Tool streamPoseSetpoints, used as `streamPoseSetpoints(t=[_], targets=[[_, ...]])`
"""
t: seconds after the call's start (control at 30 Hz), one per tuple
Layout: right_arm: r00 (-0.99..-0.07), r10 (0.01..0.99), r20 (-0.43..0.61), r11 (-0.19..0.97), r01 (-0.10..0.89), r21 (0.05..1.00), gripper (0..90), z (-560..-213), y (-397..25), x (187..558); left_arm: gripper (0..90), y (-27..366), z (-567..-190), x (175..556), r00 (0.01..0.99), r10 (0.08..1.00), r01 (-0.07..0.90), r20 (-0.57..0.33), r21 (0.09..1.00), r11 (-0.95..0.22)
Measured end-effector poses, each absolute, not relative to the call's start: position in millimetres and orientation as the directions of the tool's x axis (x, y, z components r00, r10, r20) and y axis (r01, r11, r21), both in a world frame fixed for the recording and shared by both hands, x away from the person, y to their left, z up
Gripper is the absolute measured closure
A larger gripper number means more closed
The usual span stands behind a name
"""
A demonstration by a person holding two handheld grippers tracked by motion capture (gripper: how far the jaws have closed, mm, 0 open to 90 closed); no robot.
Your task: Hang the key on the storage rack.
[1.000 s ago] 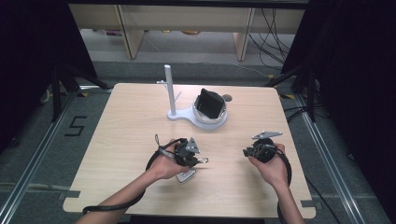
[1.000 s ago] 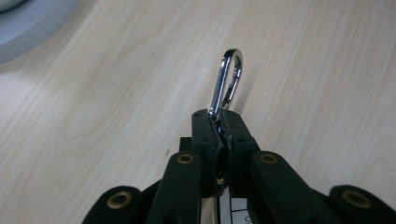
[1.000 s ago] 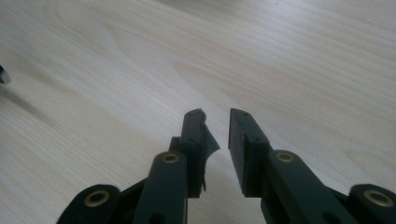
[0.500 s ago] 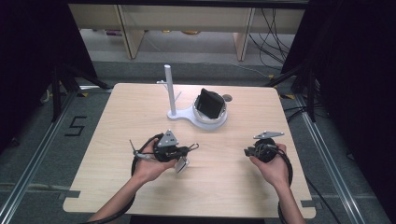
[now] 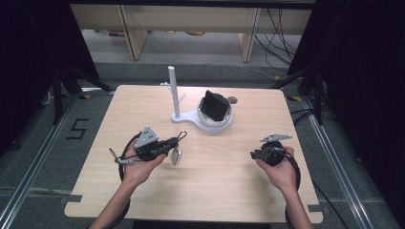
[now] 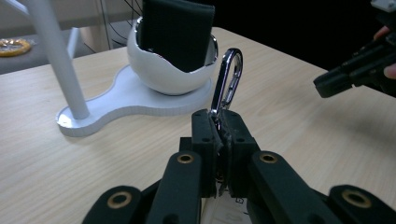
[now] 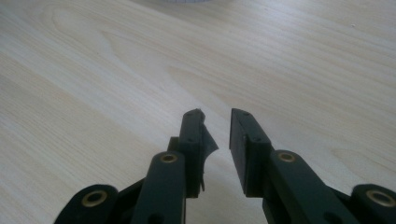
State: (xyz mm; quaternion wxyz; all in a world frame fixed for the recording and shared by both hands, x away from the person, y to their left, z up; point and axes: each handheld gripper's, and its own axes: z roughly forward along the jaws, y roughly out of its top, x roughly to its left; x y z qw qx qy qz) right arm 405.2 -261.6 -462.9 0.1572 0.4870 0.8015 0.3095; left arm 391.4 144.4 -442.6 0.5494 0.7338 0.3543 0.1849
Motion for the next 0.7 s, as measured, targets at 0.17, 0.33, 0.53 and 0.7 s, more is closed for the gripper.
streamPoseSetpoints(t=[0.17,0.33,0.53,0.7], targets=[[-0.484,0.874,0.045,0.342,0.677,0.651,75.4,-463,-262,406,85.1,154,-440,395,0.650,0.746,0.305,-0.144,0.949,-0.083],[-0.477,0.878,0.041,0.343,0.686,0.642,75.2,-463,-260,405,85.1,161,-438,403,0.620,0.766,0.309,-0.170,0.950,-0.040],[-0.480,0.876,0.049,0.341,0.688,0.641,75.2,-463,-260,405,85.1,166,-434,415,0.597,0.784,0.296,-0.172,0.955,-0.016],[-0.478,0.877,0.050,0.339,0.688,0.642,75.1,-463,-260,405,85.1,174,-428,430,0.565,0.805,0.284,-0.182,0.959,0.017]])
